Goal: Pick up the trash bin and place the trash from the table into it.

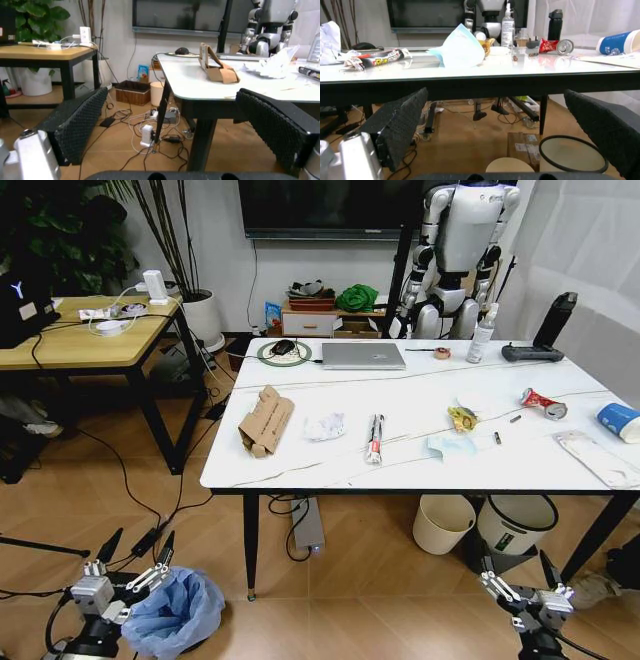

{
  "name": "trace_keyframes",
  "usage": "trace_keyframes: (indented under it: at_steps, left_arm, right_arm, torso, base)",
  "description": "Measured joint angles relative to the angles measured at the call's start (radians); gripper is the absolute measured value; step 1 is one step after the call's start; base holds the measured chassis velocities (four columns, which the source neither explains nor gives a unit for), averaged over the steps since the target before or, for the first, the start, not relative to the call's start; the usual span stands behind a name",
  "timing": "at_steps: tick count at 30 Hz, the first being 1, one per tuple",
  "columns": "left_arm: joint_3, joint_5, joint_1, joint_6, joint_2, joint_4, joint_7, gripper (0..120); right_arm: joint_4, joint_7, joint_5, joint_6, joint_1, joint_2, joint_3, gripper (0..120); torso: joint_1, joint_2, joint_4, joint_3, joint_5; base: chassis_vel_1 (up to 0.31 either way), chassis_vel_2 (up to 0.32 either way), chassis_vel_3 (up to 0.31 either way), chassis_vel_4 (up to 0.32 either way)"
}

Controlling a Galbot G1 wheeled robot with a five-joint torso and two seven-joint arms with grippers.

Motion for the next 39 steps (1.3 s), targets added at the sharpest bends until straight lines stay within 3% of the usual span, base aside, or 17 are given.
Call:
trace_keyframes:
  at_steps: [16,39]
  left_arm:
    - [0.0,0.007,0.001,0.006,-0.005,0.01,0.0,100]
    - [0.005,0.013,-0.007,0.019,-0.005,0.009,-0.006,100]
  right_arm:
    - [-0.014,-0.039,0.005,-0.008,0.016,-0.035,0.021,100]
    - [-0.03,-0.037,0.005,-0.013,0.036,-0.021,0.011,100]
  torso:
    - [-0.007,-0.013,-0.0001,-0.007,0.0]
    - [-0.069,-0.155,-0.0001,-0.086,0.0]
  base:
    - [0.0,0.0,0.0,0.0]
    - [0.0,0.0,0.0,0.0]
